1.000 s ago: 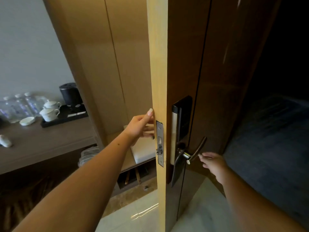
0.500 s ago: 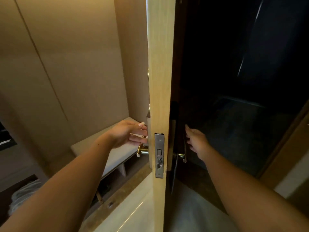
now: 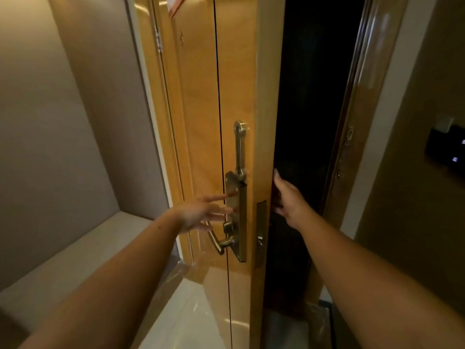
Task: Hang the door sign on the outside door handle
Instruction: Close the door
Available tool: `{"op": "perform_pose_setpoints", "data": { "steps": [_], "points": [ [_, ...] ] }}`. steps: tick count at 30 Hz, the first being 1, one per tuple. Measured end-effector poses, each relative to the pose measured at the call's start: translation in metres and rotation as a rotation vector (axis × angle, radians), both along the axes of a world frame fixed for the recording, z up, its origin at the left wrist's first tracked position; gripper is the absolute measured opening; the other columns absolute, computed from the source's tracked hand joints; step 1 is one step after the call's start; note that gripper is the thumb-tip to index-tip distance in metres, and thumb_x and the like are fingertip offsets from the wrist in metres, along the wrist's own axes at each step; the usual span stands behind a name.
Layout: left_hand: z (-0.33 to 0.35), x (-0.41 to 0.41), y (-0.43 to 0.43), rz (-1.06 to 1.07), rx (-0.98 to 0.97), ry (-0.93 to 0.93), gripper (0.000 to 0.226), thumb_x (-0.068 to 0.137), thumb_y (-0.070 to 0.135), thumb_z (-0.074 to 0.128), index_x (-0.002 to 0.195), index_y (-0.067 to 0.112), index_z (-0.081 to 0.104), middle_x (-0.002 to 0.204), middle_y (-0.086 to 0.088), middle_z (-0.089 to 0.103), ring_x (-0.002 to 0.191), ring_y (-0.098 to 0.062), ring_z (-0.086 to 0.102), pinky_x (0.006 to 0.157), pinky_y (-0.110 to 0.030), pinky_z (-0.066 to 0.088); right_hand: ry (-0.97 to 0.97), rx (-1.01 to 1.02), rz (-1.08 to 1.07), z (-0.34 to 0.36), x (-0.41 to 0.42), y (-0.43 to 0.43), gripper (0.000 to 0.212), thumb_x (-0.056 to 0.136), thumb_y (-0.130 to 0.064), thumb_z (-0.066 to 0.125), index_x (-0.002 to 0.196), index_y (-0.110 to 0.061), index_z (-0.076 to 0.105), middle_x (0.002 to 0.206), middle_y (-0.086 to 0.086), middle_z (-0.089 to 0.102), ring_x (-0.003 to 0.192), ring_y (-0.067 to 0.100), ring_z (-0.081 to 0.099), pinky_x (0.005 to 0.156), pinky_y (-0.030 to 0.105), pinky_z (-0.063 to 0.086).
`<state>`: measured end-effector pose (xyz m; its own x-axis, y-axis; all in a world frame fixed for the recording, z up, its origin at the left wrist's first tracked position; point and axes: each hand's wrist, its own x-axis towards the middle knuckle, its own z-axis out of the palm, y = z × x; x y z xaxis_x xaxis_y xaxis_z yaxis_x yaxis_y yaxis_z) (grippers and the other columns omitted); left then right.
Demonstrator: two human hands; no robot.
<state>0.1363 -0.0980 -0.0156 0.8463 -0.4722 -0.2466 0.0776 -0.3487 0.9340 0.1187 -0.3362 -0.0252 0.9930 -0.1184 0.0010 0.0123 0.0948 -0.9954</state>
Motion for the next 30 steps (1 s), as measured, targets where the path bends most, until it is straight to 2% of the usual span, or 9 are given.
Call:
{"op": "perform_pose_setpoints", "data": {
  "steps": [3, 8, 11, 15, 19, 21, 25, 28, 30],
  "points": [
    [-0.011, 0.012, -0.048, 0.055, 0.17, -0.2, 0.041, 0.086, 0.021, 0.057, 0.126, 0.026, 0.051, 0.118, -0.004, 0.063, 0.102, -0.017, 0.059, 0.086, -0.039, 0.048, -0.001, -0.002, -0.022, 0.005, 0.005, -0.03, 0.048, 0.084, -0.062, 0.041, 0.12, -0.033, 0.053, 0.117, -0.004, 0.06, 0.12, 0.023, 0.049, 0.103, 0.049, 0.035],
    [-0.043, 0.049, -0.104, -0.133, 0.593, -0.407, 0.053, 0.081, 0.016, 0.062, 0.132, 0.023, 0.046, 0.131, -0.006, 0.054, 0.116, -0.021, 0.053, 0.1, -0.04, 0.045, -0.005, -0.109, -0.093, 0.007, 0.024, -0.073, 0.048, 0.086, -0.062, 0.036, 0.117, -0.03, 0.052, 0.113, -0.001, 0.06, 0.11, 0.023, 0.051, 0.096, 0.045, 0.037],
    [-0.058, 0.079, -0.14, -0.283, 0.839, -0.482, 0.06, 0.08, 0.02, 0.066, 0.135, 0.022, 0.042, 0.137, -0.006, 0.052, 0.124, -0.024, 0.049, 0.103, -0.039, 0.042, -0.002, -0.16, -0.13, 0.009, 0.045, -0.11, 0.045, 0.086, -0.061, 0.039, 0.114, -0.031, 0.054, 0.117, 0.002, 0.061, 0.114, 0.026, 0.053, 0.099, 0.047, 0.04],
    [-0.07, 0.124, -0.192, -0.432, 1.126, -0.695, 0.05, 0.08, 0.042, 0.063, 0.126, 0.026, 0.052, 0.13, -0.001, 0.057, 0.125, -0.022, 0.046, 0.11, -0.056, 0.02, 0.029, -0.188, -0.196, 0.01, 0.081, -0.169, 0.068, 0.079, -0.061, 0.053, 0.137, -0.03, 0.036, 0.138, 0.004, 0.049, 0.124, 0.025, 0.046, 0.105, 0.051, 0.037],
    [-0.078, 0.158, -0.247, -0.533, 1.149, -0.701, 0.061, 0.073, 0.048, 0.07, 0.124, 0.018, 0.054, 0.123, -0.007, 0.061, 0.112, -0.027, 0.055, 0.088, -0.037, 0.042, -0.01, -0.23, -0.311, -0.006, 0.107, -0.211, 0.067, 0.075, -0.057, 0.061, 0.133, -0.036, 0.036, 0.127, -0.002, 0.054, 0.114, 0.019, 0.052, 0.099, 0.05, 0.044],
    [-0.082, 0.178, -0.272, -0.581, 1.163, -0.714, 0.061, 0.074, 0.049, 0.069, 0.121, 0.013, 0.056, 0.119, -0.009, 0.063, 0.108, -0.028, 0.057, 0.083, -0.036, 0.045, -0.011, -0.247, -0.367, -0.019, 0.12, -0.225, 0.065, 0.075, -0.055, 0.062, 0.132, -0.037, 0.036, 0.123, -0.004, 0.053, 0.109, 0.018, 0.053, 0.094, 0.045, 0.048],
    [-0.093, 0.218, -0.31, -0.61, 1.125, -0.725, 0.058, 0.073, 0.05, 0.068, 0.113, 0.01, 0.059, 0.112, -0.01, 0.064, 0.102, -0.029, 0.059, 0.087, -0.042, 0.05, 0.028, -0.345, -0.338, -0.04, 0.14, -0.245, 0.051, 0.08, -0.043, 0.064, 0.125, -0.034, 0.042, 0.115, -0.002, 0.053, 0.097, 0.014, 0.056, 0.069, 0.028, 0.05],
    [-0.099, 0.252, -0.337, -0.652, 1.086, -0.655, 0.048, 0.076, 0.052, 0.065, 0.102, 0.012, 0.063, 0.099, -0.005, 0.069, 0.091, -0.023, 0.063, 0.079, -0.037, 0.048, 0.065, -0.45, -0.355, -0.05, 0.164, -0.262, 0.031, 0.081, -0.041, 0.062, 0.107, -0.03, 0.049, 0.103, 0.0, 0.056, 0.089, 0.014, 0.058, 0.072, 0.032, 0.052],
    [-0.101, 0.281, -0.359, -0.684, 1.054, -0.546, 0.035, 0.076, 0.054, 0.064, 0.08, 0.019, 0.062, 0.08, -0.001, 0.071, 0.073, -0.017, 0.066, 0.07, -0.033, 0.051, 0.076, -0.514, -0.366, -0.054, 0.186, -0.272, 0.017, 0.083, -0.041, 0.061, 0.091, -0.028, 0.053, 0.092, 0.0, 0.057, 0.084, 0.016, 0.058, 0.076, 0.037, 0.052]
  ]
}}
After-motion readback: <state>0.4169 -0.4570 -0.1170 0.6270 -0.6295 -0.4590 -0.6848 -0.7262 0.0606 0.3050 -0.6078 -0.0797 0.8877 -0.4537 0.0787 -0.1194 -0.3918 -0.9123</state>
